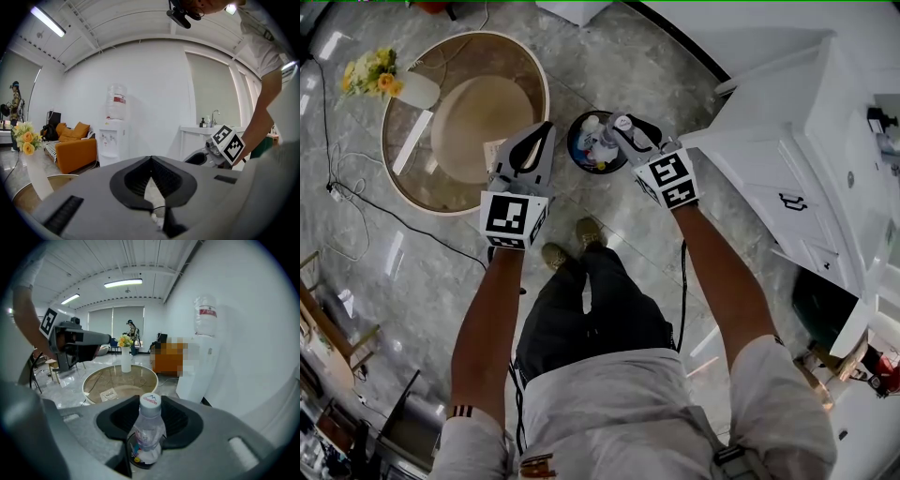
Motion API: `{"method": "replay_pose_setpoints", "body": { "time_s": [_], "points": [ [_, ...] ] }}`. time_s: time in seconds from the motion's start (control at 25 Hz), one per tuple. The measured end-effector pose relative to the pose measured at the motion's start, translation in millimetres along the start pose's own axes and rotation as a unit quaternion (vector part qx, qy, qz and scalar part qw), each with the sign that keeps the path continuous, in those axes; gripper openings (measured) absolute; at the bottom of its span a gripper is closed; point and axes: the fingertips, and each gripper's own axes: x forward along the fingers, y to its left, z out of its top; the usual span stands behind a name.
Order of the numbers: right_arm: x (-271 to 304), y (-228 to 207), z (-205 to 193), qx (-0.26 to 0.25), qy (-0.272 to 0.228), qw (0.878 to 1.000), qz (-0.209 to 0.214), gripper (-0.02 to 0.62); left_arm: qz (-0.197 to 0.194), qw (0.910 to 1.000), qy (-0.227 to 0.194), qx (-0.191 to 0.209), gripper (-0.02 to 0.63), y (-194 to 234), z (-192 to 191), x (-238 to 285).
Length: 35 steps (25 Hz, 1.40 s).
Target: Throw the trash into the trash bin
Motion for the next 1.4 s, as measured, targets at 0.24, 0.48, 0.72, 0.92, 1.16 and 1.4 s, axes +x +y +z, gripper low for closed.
{"method": "replay_pose_setpoints", "body": {
  "time_s": [0.24,0.48,0.72,0.92,1.16,1.4],
  "points": [
    [-4.0,-9.0,-4.9,-0.008,-0.001,1.0,-0.001,0.17,0.008,1.0,0.001,0.001,-0.002,-3.1,3.7,2.5],
    [-1.4,0.5,6.9,-0.018,-0.019,1.0,0.017,0.095,0.025,0.9997,-0.002,-0.004,-0.002,1.1,1.9,-3.5],
    [7.8,26.4,26.0,-0.039,-0.041,0.997,0.048,-0.002,0.048,0.9988,0.001,-0.01,-0.002,13.6,-5.0,-19.7],
    [16.0,54.8,43.4,-0.052,-0.058,0.994,0.079,-0.002,0.072,0.9973,0.002,-0.015,-0.002,27.5,-8.8,-39.5],
    [27.2,90.8,67.6,-0.063,-0.082,0.989,0.109,-0.002,0.105,0.9942,0.001,-0.02,-0.002,49.3,-13.6,-68.8],
    [43.3,137.6,85.8,-0.068,-0.097,0.981,0.152,-0.002,0.144,0.9892,0.006,-0.029,-0.002,73.7,-28.6,-105.6]
  ]
}}
